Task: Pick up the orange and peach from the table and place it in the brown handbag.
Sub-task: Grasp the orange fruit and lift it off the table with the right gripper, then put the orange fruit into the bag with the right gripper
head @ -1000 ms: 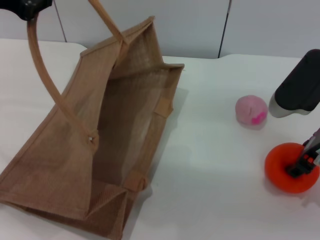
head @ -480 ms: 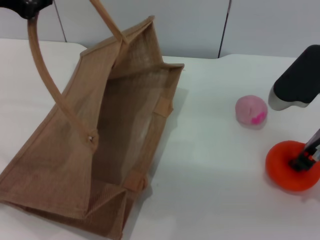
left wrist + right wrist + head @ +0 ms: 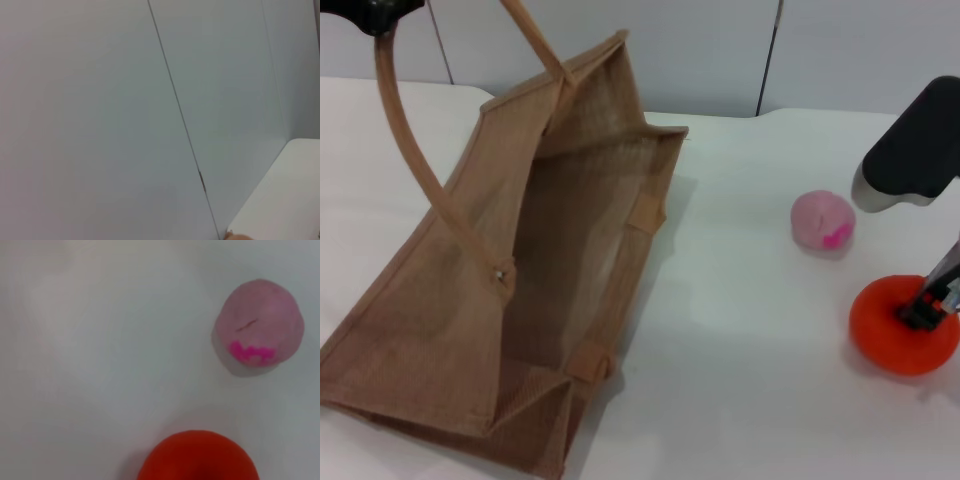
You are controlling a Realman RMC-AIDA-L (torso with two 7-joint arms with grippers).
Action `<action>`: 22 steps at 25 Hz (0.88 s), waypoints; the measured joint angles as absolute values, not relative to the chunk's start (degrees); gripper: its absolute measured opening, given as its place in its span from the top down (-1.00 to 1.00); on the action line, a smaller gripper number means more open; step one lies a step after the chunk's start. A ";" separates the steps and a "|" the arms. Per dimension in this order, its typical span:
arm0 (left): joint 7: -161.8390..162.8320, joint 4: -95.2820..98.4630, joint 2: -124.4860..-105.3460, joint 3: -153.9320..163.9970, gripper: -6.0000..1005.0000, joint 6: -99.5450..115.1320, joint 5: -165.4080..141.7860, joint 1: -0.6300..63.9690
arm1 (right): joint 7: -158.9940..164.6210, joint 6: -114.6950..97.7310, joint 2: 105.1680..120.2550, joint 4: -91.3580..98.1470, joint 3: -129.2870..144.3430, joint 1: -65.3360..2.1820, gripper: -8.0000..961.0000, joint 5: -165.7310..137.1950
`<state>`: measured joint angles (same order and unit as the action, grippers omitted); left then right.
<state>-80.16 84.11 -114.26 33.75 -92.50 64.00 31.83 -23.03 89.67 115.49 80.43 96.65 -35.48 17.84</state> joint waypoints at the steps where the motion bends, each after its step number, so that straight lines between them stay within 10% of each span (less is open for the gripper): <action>1: -80.16 84.11 -114.26 33.75 0.65 -92.44 64.05 31.83 | -23.09 89.74 115.49 80.41 96.66 -35.49 0.18 17.84; 22: -82.04 83.27 -115.62 33.58 0.63 -90.83 65.59 35.20 | -22.51 93.94 115.90 100.86 97.50 -36.44 0.44 22.50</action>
